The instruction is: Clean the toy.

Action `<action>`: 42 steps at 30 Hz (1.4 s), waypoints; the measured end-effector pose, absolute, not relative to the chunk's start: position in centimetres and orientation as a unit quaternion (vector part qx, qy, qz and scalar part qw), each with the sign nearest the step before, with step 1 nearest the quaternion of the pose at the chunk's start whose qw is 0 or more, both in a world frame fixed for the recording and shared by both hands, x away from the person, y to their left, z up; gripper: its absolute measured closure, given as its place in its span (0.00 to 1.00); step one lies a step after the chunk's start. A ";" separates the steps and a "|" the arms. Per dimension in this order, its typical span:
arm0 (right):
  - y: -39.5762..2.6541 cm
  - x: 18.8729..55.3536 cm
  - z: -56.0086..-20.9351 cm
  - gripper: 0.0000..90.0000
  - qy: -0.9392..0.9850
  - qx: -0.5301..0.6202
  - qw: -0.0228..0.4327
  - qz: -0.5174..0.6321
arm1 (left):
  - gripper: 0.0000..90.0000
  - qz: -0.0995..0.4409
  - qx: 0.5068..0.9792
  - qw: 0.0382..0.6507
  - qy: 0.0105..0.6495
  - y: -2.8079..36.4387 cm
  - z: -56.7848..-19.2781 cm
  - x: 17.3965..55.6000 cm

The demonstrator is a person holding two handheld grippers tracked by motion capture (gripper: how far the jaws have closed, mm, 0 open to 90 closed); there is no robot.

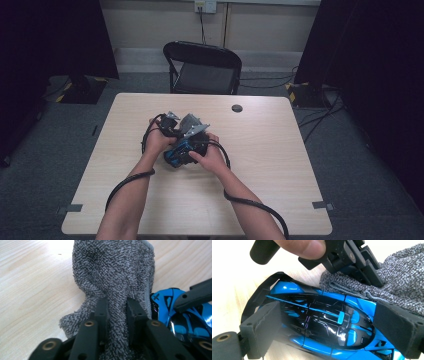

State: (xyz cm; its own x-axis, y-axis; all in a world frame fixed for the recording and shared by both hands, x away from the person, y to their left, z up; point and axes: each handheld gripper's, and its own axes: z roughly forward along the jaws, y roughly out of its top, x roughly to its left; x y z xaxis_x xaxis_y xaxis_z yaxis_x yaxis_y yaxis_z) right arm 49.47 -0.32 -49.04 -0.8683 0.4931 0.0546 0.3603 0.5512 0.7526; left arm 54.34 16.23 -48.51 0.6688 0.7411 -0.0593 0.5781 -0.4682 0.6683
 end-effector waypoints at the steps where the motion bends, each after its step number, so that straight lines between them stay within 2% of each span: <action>1: -0.3 49.5 -49.0 0.08 0.877 0.243 0.082 0.407 | 0.84 0.122 0.852 0.336 0.384 16.1 -48.5 54.3; 28: -0.3 49.4 -49.0 0.08 0.878 0.242 0.082 0.406 | 0.87 0.123 0.857 0.329 0.377 17.0 -48.2 53.4; 42: -0.2 49.5 -48.9 0.08 0.879 0.242 0.081 0.402 | 0.87 0.114 0.864 0.315 0.376 18.7 -47.8 52.4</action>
State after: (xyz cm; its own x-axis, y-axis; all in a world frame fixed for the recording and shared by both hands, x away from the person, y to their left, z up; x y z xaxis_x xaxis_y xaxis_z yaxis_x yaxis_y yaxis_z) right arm 49.45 -0.18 -48.95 -0.8693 0.4914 0.0525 0.3614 0.5597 0.7458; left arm 52.42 18.70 -47.79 0.6921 0.7206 -0.0406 0.5774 -0.5190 0.6303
